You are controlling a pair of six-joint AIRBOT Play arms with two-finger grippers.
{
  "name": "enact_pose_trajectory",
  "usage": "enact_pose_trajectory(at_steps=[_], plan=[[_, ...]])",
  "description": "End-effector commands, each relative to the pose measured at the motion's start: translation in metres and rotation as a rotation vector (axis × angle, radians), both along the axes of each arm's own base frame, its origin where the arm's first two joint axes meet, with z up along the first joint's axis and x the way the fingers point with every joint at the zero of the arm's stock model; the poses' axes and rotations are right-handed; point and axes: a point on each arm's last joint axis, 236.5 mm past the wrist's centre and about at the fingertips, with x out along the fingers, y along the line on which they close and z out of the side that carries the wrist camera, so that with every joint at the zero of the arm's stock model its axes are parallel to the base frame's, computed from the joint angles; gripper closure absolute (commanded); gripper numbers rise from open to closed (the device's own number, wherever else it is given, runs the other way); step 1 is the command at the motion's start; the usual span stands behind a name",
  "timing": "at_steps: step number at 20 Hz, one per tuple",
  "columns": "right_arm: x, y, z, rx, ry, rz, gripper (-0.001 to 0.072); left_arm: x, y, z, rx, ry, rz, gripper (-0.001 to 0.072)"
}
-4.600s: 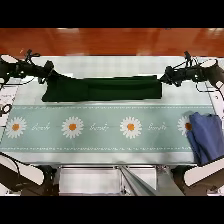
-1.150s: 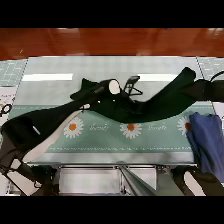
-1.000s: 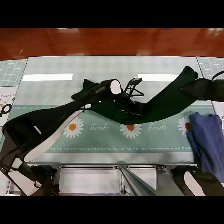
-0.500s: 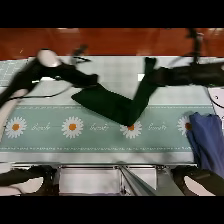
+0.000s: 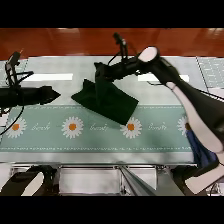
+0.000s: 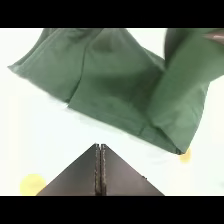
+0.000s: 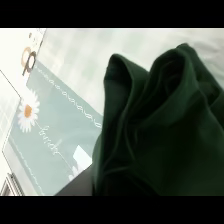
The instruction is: Fold the shirts.
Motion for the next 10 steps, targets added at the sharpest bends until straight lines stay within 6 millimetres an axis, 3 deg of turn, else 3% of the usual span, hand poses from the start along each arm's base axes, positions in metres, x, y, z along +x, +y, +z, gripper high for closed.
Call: enact_pose_trajectory(at_steps=[1, 4, 5, 6, 7, 10], plan=[[0.003, 0.03, -0.035, 0.01, 0.072, 0.022, 0.0692, -0.004, 0.001, 0.001, -0.002, -0.035, 0.017, 0.0687], [0.012, 0.036, -0.049, 0.036, 0.1, -0.018, 0.0691, 0.001, -0.01, 0.002, -0.008, -0.055, 0.002, 0.0687], [0.017, 0.037, -0.051, 0.045, 0.101, -0.038, 0.0646, 0.002, -0.015, 0.001, -0.008, -0.054, -0.01, 0.0687], [0.018, 0.038, -0.052, 0.06, 0.111, -0.046, 0.0405, 0.003, -0.019, -0.002, -0.008, -0.05, -0.022, 0.0687], [0.016, 0.04, -0.05, 0.072, 0.112, -0.033, 0.029, 0.004, -0.025, -0.006, -0.008, -0.045, -0.034, 0.0687], [-0.006, 0.028, -0.04, 0.073, 0.179, 0.06, 0.0296, 0.013, -0.037, -0.018, -0.007, -0.036, -0.051, 0.0687]])
